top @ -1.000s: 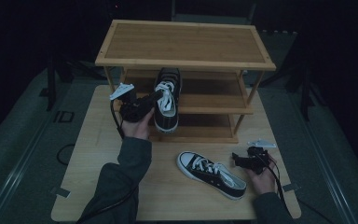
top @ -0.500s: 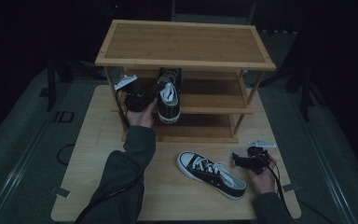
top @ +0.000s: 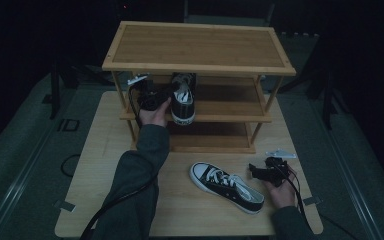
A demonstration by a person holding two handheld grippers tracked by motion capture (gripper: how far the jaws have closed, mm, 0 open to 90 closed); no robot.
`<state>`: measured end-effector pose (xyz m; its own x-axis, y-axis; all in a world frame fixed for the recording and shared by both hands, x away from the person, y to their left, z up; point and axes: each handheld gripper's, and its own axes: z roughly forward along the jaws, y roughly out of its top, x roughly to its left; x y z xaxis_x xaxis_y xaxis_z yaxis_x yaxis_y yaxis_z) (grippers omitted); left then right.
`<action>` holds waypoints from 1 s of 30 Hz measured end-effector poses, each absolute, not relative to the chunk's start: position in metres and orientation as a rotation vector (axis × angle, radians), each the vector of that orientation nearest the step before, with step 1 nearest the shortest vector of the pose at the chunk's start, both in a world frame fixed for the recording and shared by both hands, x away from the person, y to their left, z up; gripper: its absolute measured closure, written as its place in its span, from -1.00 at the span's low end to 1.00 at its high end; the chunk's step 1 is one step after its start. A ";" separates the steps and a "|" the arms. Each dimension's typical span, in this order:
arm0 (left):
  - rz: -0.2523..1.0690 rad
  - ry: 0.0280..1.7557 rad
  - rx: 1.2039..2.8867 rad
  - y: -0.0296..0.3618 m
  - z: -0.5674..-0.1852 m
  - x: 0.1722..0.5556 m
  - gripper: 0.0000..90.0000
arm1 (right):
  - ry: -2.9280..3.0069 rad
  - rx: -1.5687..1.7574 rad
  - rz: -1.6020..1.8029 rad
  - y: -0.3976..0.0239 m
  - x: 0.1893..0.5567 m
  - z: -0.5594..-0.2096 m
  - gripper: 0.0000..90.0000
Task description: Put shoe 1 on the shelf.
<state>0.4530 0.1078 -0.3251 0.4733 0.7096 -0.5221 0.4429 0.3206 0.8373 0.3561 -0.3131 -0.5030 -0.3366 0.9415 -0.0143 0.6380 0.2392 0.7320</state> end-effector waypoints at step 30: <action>0.369 1.087 1.288 0.115 -0.332 0.399 0.35 | 2.060 1.442 0.885 -0.313 0.356 -0.503 -0.69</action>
<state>0.3991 0.1150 -0.3324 0.4888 0.7543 -0.4384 0.3312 0.3044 0.8931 0.3561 -0.3131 -0.5030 -0.3364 0.9416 -0.0141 0.6378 0.2389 0.7322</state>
